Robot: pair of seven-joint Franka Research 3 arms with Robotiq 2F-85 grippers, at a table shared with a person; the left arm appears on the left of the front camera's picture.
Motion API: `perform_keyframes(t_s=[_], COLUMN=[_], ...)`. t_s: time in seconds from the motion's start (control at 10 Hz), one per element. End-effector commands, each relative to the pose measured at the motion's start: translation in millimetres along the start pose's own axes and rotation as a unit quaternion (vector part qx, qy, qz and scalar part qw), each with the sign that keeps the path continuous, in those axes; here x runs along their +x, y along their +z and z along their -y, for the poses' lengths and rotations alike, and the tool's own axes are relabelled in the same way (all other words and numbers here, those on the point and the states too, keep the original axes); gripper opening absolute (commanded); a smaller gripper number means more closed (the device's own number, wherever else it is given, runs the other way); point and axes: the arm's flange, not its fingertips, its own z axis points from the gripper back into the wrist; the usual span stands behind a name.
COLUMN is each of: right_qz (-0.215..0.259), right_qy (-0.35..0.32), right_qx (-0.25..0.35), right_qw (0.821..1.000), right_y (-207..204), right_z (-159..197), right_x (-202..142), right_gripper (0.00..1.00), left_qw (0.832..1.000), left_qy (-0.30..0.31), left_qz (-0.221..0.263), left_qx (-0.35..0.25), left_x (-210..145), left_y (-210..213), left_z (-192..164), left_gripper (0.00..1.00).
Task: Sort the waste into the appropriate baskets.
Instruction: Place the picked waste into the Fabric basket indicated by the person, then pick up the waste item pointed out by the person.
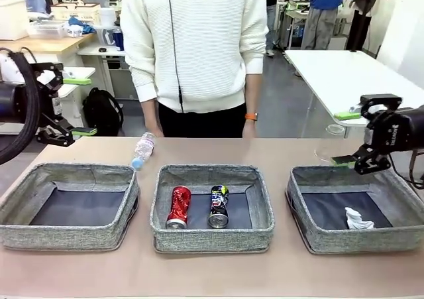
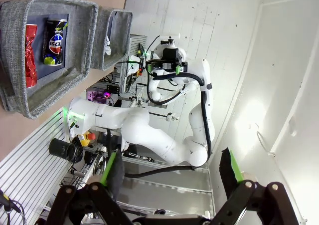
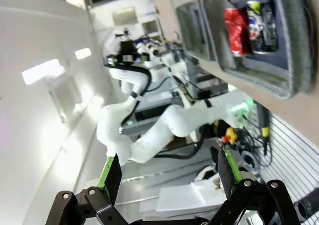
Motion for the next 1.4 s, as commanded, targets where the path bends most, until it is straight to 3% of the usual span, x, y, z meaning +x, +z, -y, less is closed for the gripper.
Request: perform_keyframes(t_s=[0.0,1.3], right_qz=[-0.001,-0.001], right_qy=[0.012,0.012], right_qx=[0.012,0.012], right_qw=[1.0,1.0], right_y=[-3.9,-3.9], right_z=[-0.8,-0.8], right_x=[2.2,2.2], right_gripper=[1.0,1.0], left_qw=[1.0,1.0], left_qy=[-0.001,-0.001], left_qz=[-0.001,-0.001], left_qx=[-0.011,-0.011], left_x=[-1.6,-1.6], left_y=[-1.6,-1.6], left_z=[3.1,3.1], left_gripper=[1.0,1.0])
